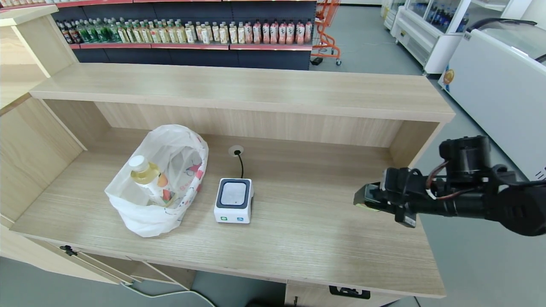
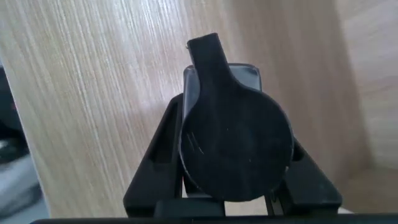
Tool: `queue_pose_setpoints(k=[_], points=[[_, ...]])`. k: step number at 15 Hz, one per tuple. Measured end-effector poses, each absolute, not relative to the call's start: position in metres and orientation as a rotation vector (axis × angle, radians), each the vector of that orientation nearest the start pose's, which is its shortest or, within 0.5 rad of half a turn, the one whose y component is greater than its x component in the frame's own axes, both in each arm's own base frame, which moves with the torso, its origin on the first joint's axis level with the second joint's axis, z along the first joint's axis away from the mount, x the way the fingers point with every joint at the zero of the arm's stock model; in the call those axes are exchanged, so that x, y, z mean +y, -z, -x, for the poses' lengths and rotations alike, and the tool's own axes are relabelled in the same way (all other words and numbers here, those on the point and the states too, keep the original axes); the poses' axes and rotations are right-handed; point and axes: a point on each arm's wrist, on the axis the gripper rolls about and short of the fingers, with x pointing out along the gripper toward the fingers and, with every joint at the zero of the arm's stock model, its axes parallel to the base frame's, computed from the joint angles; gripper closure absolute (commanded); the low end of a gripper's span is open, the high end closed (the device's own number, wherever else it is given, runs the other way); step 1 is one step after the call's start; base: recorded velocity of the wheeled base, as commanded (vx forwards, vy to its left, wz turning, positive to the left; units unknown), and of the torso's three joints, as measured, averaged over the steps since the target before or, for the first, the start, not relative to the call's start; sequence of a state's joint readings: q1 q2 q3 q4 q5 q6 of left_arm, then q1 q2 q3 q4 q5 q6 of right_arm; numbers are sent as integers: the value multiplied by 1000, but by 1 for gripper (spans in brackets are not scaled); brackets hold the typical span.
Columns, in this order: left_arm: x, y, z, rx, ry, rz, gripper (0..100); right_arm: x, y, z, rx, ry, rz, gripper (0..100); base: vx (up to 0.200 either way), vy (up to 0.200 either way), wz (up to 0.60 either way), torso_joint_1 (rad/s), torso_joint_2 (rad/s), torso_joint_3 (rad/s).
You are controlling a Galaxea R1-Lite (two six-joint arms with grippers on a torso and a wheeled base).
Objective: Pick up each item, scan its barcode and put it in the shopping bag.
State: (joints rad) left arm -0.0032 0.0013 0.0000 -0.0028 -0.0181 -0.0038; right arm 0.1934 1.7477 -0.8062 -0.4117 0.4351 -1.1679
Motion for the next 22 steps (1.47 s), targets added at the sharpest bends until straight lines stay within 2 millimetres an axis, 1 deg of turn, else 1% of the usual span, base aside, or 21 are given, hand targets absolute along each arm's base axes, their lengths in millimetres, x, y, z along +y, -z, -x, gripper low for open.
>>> queue_pose_setpoints(k=[2,3,5,6,8,10,12,13,15,18,22], points=[[0,-76,23,-1,22,4,0,62,-155,-277,-117,-907,1207,100,0,0,0,0,0,0],[0,-76,23,-1,21,4,0,61,-157,-270,-265,-958,1313,100,0,0,0,0,0,0],[0,-76,23,-1,22,4,0,61,-158,-262,-556,-1016,1513,100,0,0,0,0,0,0],[0,-76,23,-1,22,4,0,62,-158,-260,-713,-1038,1585,100,0,0,0,0,0,0],[0,-76,23,-1,22,4,0,66,-154,-258,-980,-1054,1684,100,0,0,0,0,0,0],[0,-76,23,-1,22,4,0,71,-149,-258,-1218,-1030,1765,100,0,0,0,0,0,0],[0,-76,23,-1,22,4,0,80,-144,-257,-1418,-1012,1776,100,0,0,0,0,0,0],[0,-76,23,-1,21,4,0,83,-142,-256,-1482,-1006,1771,100,0,0,0,0,0,0],[0,-76,23,-1,22,4,0,91,-140,-257,-1555,-988,1781,100,0,0,0,0,0,0],[0,-76,23,-1,22,4,0,102,-147,-256,-1717,-888,1801,100,0,0,0,0,0,0],[0,-76,23,-1,22,4,0,121,-150,-248,-1824,-882,1764,100,0,0,0,0,0,0]])
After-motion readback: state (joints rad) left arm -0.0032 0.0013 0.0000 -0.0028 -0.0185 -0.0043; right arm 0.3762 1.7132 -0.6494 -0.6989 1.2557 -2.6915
